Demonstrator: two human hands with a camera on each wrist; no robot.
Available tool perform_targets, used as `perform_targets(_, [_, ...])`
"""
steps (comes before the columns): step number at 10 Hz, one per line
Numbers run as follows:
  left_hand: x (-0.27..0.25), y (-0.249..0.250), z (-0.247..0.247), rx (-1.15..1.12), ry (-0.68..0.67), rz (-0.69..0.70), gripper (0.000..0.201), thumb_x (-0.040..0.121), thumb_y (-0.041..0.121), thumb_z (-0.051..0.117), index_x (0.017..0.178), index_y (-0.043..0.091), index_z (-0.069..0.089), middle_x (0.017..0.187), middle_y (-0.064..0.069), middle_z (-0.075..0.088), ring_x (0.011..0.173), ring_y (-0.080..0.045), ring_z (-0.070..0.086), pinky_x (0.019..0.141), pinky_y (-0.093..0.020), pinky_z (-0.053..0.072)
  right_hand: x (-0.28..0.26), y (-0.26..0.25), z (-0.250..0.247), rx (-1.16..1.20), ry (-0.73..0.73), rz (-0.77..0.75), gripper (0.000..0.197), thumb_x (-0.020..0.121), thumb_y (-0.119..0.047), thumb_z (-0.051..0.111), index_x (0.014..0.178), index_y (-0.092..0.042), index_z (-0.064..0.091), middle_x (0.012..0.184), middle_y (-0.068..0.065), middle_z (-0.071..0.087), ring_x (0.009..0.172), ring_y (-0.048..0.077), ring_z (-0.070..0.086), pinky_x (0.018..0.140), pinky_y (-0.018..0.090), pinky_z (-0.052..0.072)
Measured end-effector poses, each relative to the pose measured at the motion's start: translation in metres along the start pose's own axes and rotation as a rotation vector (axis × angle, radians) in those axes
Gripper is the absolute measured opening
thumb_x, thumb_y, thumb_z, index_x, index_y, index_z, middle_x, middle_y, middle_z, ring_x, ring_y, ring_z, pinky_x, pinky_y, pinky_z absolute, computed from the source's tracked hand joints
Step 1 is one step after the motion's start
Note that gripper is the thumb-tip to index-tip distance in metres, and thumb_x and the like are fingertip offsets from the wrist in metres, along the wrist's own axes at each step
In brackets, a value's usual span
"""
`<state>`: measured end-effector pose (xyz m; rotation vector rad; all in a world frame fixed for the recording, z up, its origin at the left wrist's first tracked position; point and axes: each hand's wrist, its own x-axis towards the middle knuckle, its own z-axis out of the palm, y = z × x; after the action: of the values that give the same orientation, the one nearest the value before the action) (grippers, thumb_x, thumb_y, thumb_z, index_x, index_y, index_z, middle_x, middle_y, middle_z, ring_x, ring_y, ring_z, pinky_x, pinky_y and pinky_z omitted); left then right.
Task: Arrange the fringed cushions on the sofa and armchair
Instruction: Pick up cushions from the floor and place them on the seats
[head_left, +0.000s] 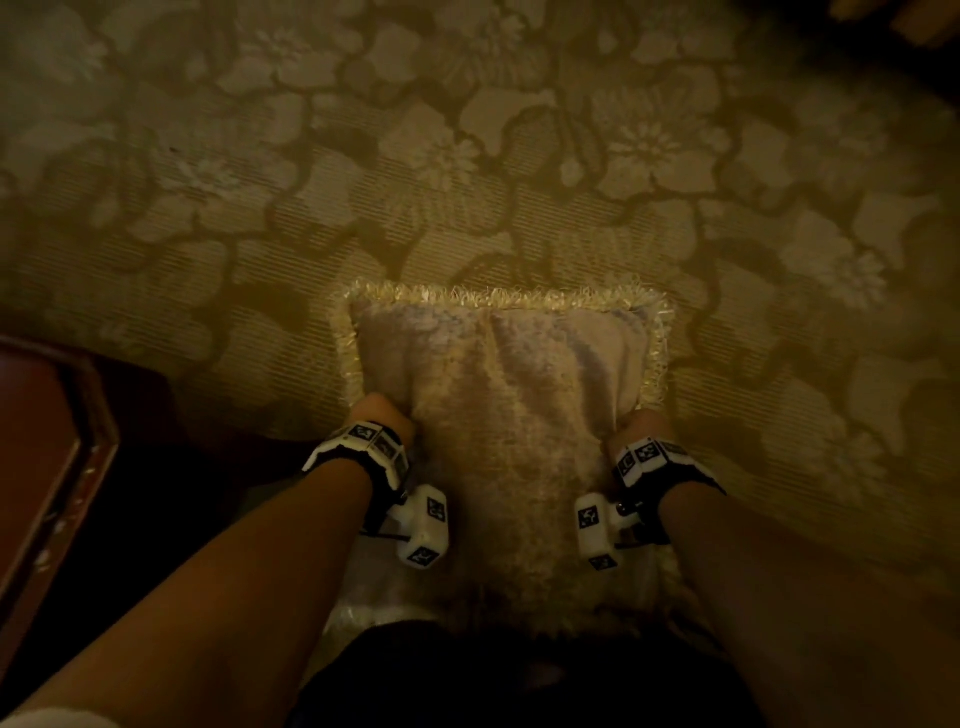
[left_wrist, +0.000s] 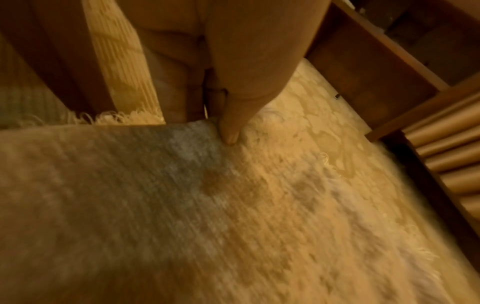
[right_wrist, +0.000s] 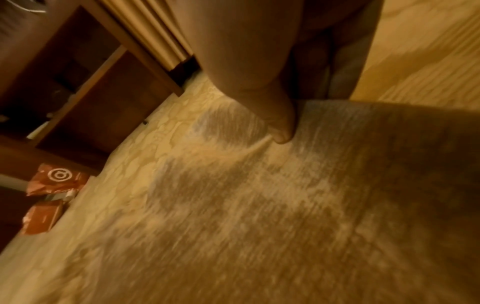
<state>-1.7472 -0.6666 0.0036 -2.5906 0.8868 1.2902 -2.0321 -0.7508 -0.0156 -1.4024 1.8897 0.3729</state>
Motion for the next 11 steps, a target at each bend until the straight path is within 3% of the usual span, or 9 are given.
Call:
perform_targets(1, [-0.035, 0.005, -0.028, -0.065, 0.085, -0.002, 0.032, 0.088, 0.021, 0.062, 0.114, 0.003, 0.067, 0.115, -0.017, 0.066, 0.108, -0.032, 0.062, 0.087, -0.036, 0.049, -0.056, -0.015, -0.04, 0.057, -0.005, -0.012, 0.018, 0.089, -0.008, 0.056, 0.1, -0.012, 0.069, 0.097, 0.013, 0.065, 0.082, 0.033, 0.06, 0.073, 0.03, 0.051])
perform_targets(2, [-0.075, 0.015, -0.066, -0.087, 0.073, 0.028, 0.025, 0.09, 0.019, 0.06, 0.108, 0.004, 0.067, 0.107, -0.015, 0.066, 0.093, -0.031, 0.061, 0.077, -0.035, 0.048, -0.097, -0.021, -0.075, 0.132, 0.008, -0.017, 0.015, 0.089, -0.011, 0.056, 0.085, -0.017, 0.068, 0.087, 0.01, 0.065, 0.069, 0.029, 0.056, 0.068, 0.029, 0.047])
perform_targets(4, [-0.162, 0.046, -0.155, -0.116, 0.086, 0.116, 0.027, 0.091, 0.023, 0.06, 0.115, 0.011, 0.065, 0.117, -0.012, 0.063, 0.103, -0.031, 0.06, 0.076, -0.031, 0.044, -0.178, -0.046, -0.172, 0.17, 0.028, -0.076, 0.014, 0.091, -0.01, 0.056, 0.095, -0.015, 0.068, 0.091, 0.01, 0.063, 0.074, 0.027, 0.054, 0.073, 0.029, 0.047])
perform_targets(5, [-0.205, 0.065, -0.195, -0.165, 0.127, 0.174, 0.023, 0.092, 0.02, 0.06, 0.112, 0.011, 0.066, 0.116, -0.012, 0.064, 0.105, -0.031, 0.059, 0.083, -0.032, 0.046, -0.215, -0.058, -0.222, 0.161, 0.074, -0.11, 0.01, 0.092, -0.012, 0.057, 0.094, -0.014, 0.067, 0.089, 0.01, 0.062, 0.069, 0.025, 0.053, 0.07, 0.029, 0.046])
perform_targets(6, [-0.264, 0.091, -0.244, -0.205, 0.176, 0.233, 0.016, 0.093, 0.019, 0.06, 0.105, 0.01, 0.065, 0.112, -0.012, 0.065, 0.104, -0.032, 0.059, 0.091, -0.036, 0.049, -0.264, -0.07, -0.285, 0.174, 0.145, -0.152, 0.01, 0.09, -0.013, 0.058, 0.091, -0.013, 0.068, 0.085, 0.011, 0.062, 0.075, 0.029, 0.054, 0.069, 0.028, 0.044])
perform_targets(8, [-0.362, 0.128, -0.309, -0.35, 0.253, 0.27, 0.013, 0.091, 0.021, 0.06, 0.08, 0.014, 0.058, 0.093, -0.011, 0.066, 0.089, -0.032, 0.061, 0.077, -0.035, 0.051, -0.341, -0.074, -0.379, 0.282, 0.26, -0.179, 0.018, 0.087, -0.011, 0.064, 0.07, -0.014, 0.062, 0.065, 0.0, 0.055, 0.071, 0.026, 0.055, 0.067, 0.024, 0.038])
perform_targets(9, [-0.416, 0.145, -0.34, -0.429, 0.269, 0.291, 0.009, 0.091, 0.022, 0.061, 0.092, 0.013, 0.065, 0.092, -0.009, 0.067, 0.083, -0.03, 0.061, 0.07, -0.032, 0.047, -0.38, -0.07, -0.425, 0.324, 0.305, -0.198, 0.009, 0.087, -0.006, 0.062, 0.08, -0.006, 0.068, 0.075, 0.01, 0.059, 0.07, 0.024, 0.051, 0.066, 0.025, 0.038])
perform_targets(10, [-0.451, 0.156, -0.36, -0.515, 0.281, 0.319, 0.006, 0.089, 0.022, 0.063, 0.084, 0.019, 0.066, 0.091, -0.01, 0.07, 0.083, -0.03, 0.065, 0.073, -0.034, 0.054, -0.399, -0.068, -0.455, 0.361, 0.37, -0.188, 0.015, 0.085, -0.011, 0.066, 0.071, -0.013, 0.064, 0.081, 0.009, 0.063, 0.076, 0.027, 0.054, 0.068, 0.026, 0.041])
perform_targets(11, [-0.489, 0.17, -0.38, -0.612, 0.314, 0.364, 0.017, 0.088, 0.019, 0.065, 0.071, 0.017, 0.062, 0.088, -0.013, 0.07, 0.086, -0.031, 0.067, 0.081, -0.039, 0.056, -0.422, -0.065, -0.489, 0.378, 0.445, -0.205, 0.017, 0.084, -0.009, 0.068, 0.068, -0.014, 0.063, 0.083, 0.009, 0.063, 0.076, 0.027, 0.055, 0.069, 0.026, 0.043])
